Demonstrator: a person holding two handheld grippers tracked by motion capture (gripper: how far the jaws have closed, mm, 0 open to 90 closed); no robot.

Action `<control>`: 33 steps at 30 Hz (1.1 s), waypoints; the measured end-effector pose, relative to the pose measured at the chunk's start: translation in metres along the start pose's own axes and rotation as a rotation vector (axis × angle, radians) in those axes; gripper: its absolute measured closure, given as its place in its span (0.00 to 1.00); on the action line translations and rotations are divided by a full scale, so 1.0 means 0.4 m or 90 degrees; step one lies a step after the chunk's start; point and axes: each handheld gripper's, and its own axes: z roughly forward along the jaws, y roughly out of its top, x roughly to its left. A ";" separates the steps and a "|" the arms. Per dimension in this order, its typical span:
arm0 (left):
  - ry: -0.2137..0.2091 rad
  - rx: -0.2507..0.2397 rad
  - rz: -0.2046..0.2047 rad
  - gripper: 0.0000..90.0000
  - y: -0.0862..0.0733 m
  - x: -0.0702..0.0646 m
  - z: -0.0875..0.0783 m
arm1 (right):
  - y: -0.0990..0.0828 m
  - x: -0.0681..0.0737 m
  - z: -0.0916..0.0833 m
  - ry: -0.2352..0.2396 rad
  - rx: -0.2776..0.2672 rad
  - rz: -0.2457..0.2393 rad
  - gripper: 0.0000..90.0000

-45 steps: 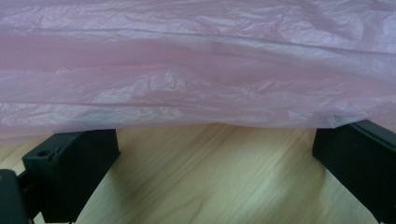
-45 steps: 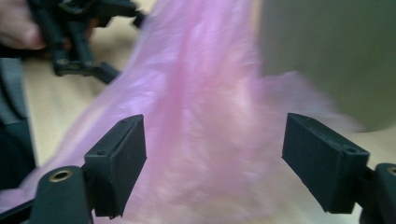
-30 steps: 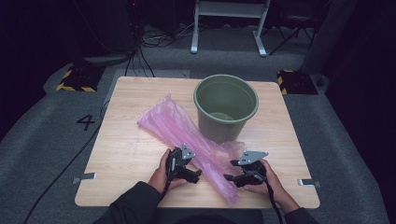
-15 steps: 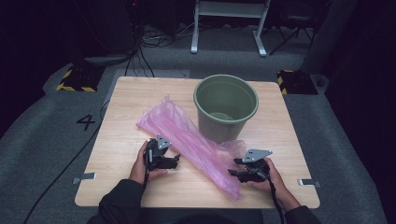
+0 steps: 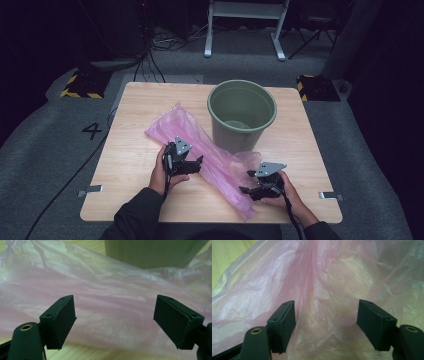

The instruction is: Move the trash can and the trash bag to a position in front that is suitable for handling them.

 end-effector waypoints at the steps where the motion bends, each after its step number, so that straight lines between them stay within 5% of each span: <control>1: 0.024 0.006 -0.003 0.19 0.005 0.001 0.006 | 0.001 0.003 0.002 0.002 -0.001 -0.003 0.34; 12: 0.094 0.058 -0.030 0.18 -0.032 0.069 -0.011 | 0.033 0.065 0.038 0.008 0.000 -0.015 0.34; 14: 0.082 0.065 -0.048 0.18 -0.045 0.084 -0.015 | 0.036 0.072 0.041 0.008 0.000 -0.017 0.34; 24: 0.104 0.105 -0.050 0.19 -0.063 0.103 0.016 | 0.044 0.084 0.051 0.016 -0.001 -0.023 0.32; 33: 0.090 0.105 -0.050 0.20 -0.069 0.125 0.021 | 0.037 0.074 0.006 0.011 -0.028 -0.021 0.29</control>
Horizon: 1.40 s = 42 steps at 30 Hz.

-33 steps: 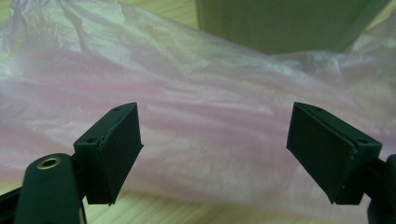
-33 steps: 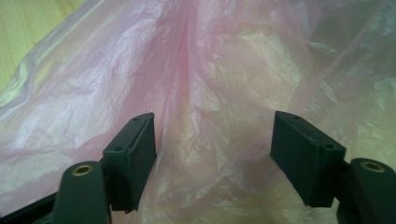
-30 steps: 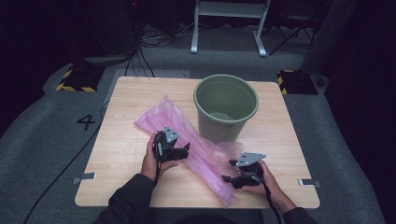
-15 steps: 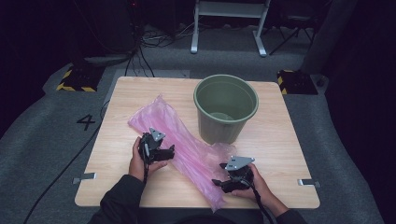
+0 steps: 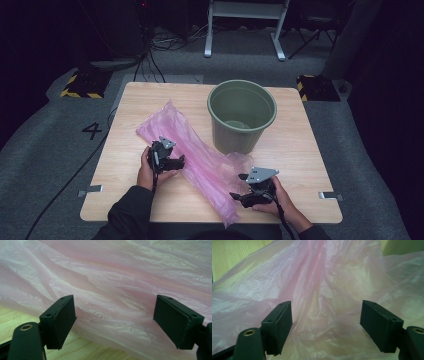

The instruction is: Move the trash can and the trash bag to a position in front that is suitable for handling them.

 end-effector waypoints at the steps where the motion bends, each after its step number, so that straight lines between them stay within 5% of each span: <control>1: -0.002 -0.005 0.001 0.20 0.000 0.001 -0.005 | 0.000 -0.003 -0.010 -0.002 -0.007 0.000 0.29; 4: 0.002 -0.054 0.031 0.21 0.008 -0.012 -0.055 | 0.000 -0.014 -0.037 -0.010 -0.026 0.006 0.28; 7: -0.033 -0.107 0.048 0.20 0.010 -0.030 -0.118 | -0.003 -0.033 -0.070 -0.028 -0.046 0.020 0.29; 12: -0.063 -0.054 0.065 0.18 -0.024 -0.060 -0.124 | -0.014 -0.079 -0.118 -0.078 -0.065 0.040 0.29; 16: -0.048 0.003 0.057 0.18 -0.048 -0.063 -0.087 | -0.037 -0.133 -0.151 -0.141 -0.076 0.067 0.30; 18: -0.055 0.004 0.054 0.18 -0.049 -0.060 -0.076 | -0.051 -0.158 -0.161 -0.172 -0.074 0.071 0.31; 21: -0.066 -0.014 0.028 0.18 -0.036 -0.054 -0.068 | -0.090 -0.202 -0.168 -0.272 -0.062 0.045 0.34; 22: -0.064 -0.018 0.018 0.18 -0.029 -0.054 -0.063 | -0.116 -0.236 -0.173 -0.289 -0.059 0.073 0.34; 25: -0.066 -0.009 0.005 0.18 -0.015 -0.057 -0.038 | -0.137 -0.264 -0.179 -0.307 -0.049 0.099 0.34; 26: -0.039 0.002 0.000 0.18 -0.006 -0.061 -0.013 | -0.152 -0.283 -0.187 -0.311 -0.051 0.127 0.33; 31: -0.019 0.015 -0.004 0.18 -0.004 -0.061 0.015 | -0.173 -0.306 -0.201 -0.315 -0.055 0.161 0.33; 42: -0.048 -0.012 0.007 0.16 0.020 -0.028 0.062 | -0.175 -0.316 -0.193 -0.313 -0.056 0.179 0.33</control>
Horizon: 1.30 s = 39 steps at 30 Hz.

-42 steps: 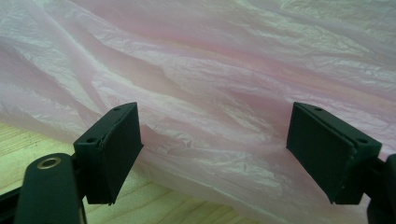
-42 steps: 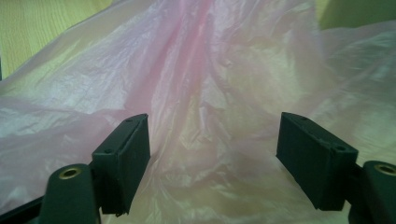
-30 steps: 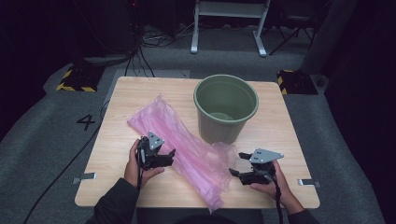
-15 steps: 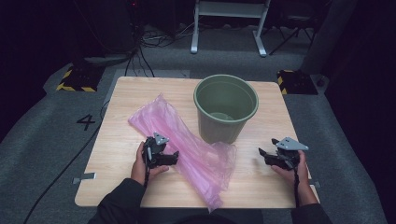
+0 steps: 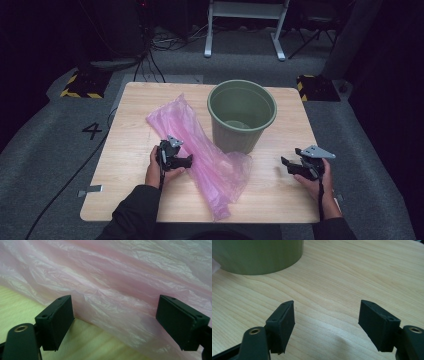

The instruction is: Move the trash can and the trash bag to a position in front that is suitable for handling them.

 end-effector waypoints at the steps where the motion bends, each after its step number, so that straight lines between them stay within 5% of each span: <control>1: -0.005 0.000 0.003 0.16 0.005 0.004 0.005 | -0.001 0.000 0.002 0.004 0.000 0.003 0.33; 11: -0.066 0.004 0.072 0.16 0.027 0.052 0.025 | -0.004 0.008 0.016 0.025 0.020 0.000 0.33; 16: -0.055 0.007 0.056 0.16 0.033 0.095 0.029 | -0.005 0.015 0.021 0.037 0.030 -0.009 0.33; 21: -0.032 0.001 0.035 0.20 0.036 0.103 0.016 | -0.005 0.020 0.024 0.042 0.037 -0.013 0.33; 23: -0.054 -0.038 0.009 0.20 0.042 0.099 -0.012 | -0.006 0.020 0.025 0.042 0.038 -0.015 0.33; 26: -0.089 -0.078 0.015 0.19 0.057 0.067 -0.070 | -0.007 0.020 0.024 0.045 0.039 -0.013 0.33; 31: -0.106 -0.072 0.042 0.17 0.052 0.011 -0.079 | -0.007 0.021 0.025 0.044 0.042 -0.015 0.32; 35: -0.052 -0.024 0.079 0.18 0.047 -0.031 -0.037 | -0.007 0.023 0.025 0.042 0.043 -0.019 0.32; 39: -0.013 -0.025 0.043 0.21 0.040 -0.014 -0.007 | -0.007 0.024 0.025 0.042 0.044 -0.021 0.32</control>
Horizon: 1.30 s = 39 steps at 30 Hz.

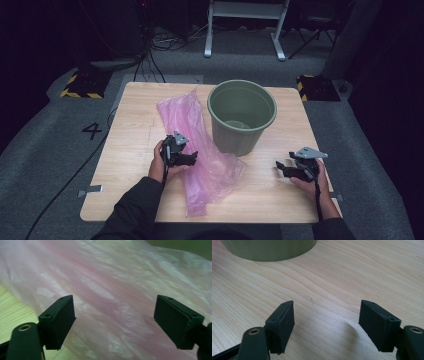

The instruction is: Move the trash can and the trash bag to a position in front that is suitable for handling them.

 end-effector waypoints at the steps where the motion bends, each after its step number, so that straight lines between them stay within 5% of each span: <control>1: 0.021 0.004 -0.013 0.23 -0.003 0.006 0.008 | 0.000 0.000 0.000 0.000 0.000 0.000 0.32; 10: 0.039 0.022 -0.034 0.19 -0.021 0.041 0.024 | 0.000 -0.003 0.001 -0.013 0.000 0.001 0.32; 17: 0.004 0.031 -0.036 0.20 -0.024 0.057 0.019 | 0.001 0.001 0.002 -0.014 0.005 -0.006 0.32; 23: -0.039 0.018 0.011 0.51 -0.025 0.055 0.008 | 0.001 0.004 0.004 -0.013 0.010 -0.014 0.33; 30: -0.050 0.009 0.032 0.84 -0.029 0.060 0.003 | 0.002 0.008 0.006 -0.012 0.016 -0.022 0.33; 39: -0.044 -0.006 0.038 0.97 -0.033 0.072 -0.009 | 0.002 0.007 0.006 -0.009 0.017 -0.020 0.33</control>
